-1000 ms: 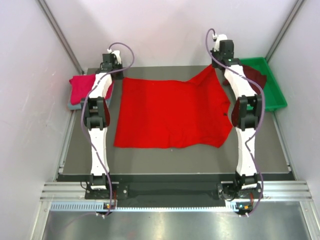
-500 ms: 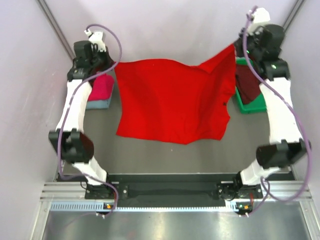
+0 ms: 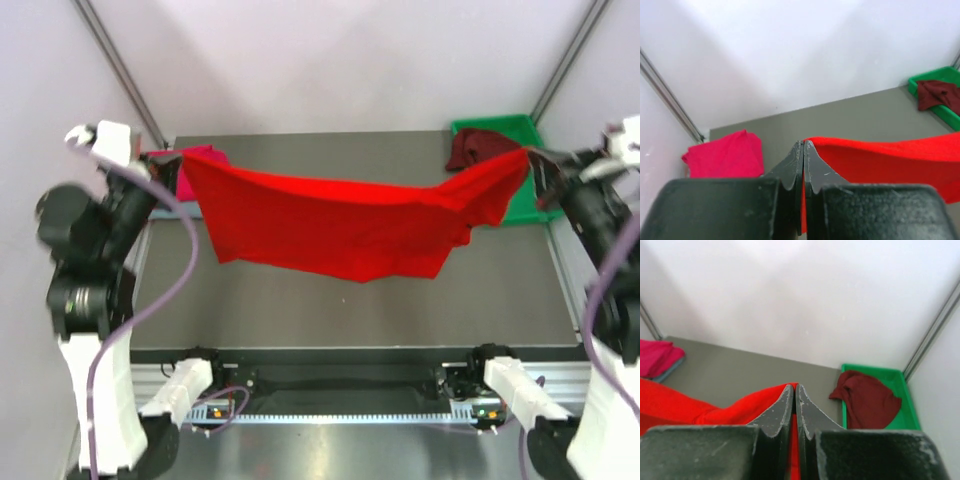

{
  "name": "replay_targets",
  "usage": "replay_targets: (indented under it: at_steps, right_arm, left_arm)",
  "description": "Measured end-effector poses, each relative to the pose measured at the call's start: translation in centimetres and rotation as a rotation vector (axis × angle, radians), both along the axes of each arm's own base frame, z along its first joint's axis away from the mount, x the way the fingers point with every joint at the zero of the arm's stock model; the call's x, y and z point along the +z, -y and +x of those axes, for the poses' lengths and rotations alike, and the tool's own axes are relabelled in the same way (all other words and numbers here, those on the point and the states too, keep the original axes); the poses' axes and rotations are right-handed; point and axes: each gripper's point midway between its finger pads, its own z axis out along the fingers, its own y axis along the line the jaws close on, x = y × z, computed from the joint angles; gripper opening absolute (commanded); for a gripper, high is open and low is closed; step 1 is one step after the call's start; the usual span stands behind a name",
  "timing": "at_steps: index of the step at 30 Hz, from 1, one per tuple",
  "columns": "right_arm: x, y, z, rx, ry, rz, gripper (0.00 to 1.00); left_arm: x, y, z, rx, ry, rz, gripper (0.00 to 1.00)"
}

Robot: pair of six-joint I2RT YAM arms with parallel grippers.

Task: Fold and stack the t-shirts
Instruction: Flatten the tshirt out

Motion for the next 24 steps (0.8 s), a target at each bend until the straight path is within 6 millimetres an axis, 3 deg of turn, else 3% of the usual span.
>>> replay_targets:
  at_steps: [4,8,12,15,18,20,22,24]
  right_arm:
    - [2.7,0.1,-7.0,0.001,0.114,0.01,0.0]
    - [5.9,0.5,-13.6,-0.013,0.26,0.006,0.0]
    - [9.3,1.5,-18.8,-0.067,0.402,-0.004,0.0]
    - [11.2,2.4,-21.4,-0.116,0.486,-0.009,0.0]
    - [12.0,3.1,-21.9,-0.155,0.52,-0.011,0.0]
    - [12.3,3.3,-20.9,-0.172,0.515,-0.016,0.0]
    - [12.5,3.6,-18.5,-0.187,0.498,-0.02,0.0]
    - [11.6,3.7,-14.6,-0.193,0.447,-0.03,0.0]
  left_arm:
    - [1.3,0.2,-6.2,-0.012,0.1,0.024,0.0]
    - [2.4,0.2,-10.9,-0.005,0.189,0.035,0.0]
    - [4.0,-0.4,-13.4,0.027,0.255,0.049,0.0]
    - [5.1,-0.9,-13.9,0.06,0.287,0.065,0.0]
    - [5.4,-1.7,-13.0,0.1,0.288,0.083,0.0]
    - [5.3,-2.0,-11.5,0.119,0.272,0.092,0.0]
    - [4.6,-2.3,-9.1,0.131,0.232,0.102,0.0]
    - [3.1,-2.5,-5.9,0.132,0.177,0.109,0.0]
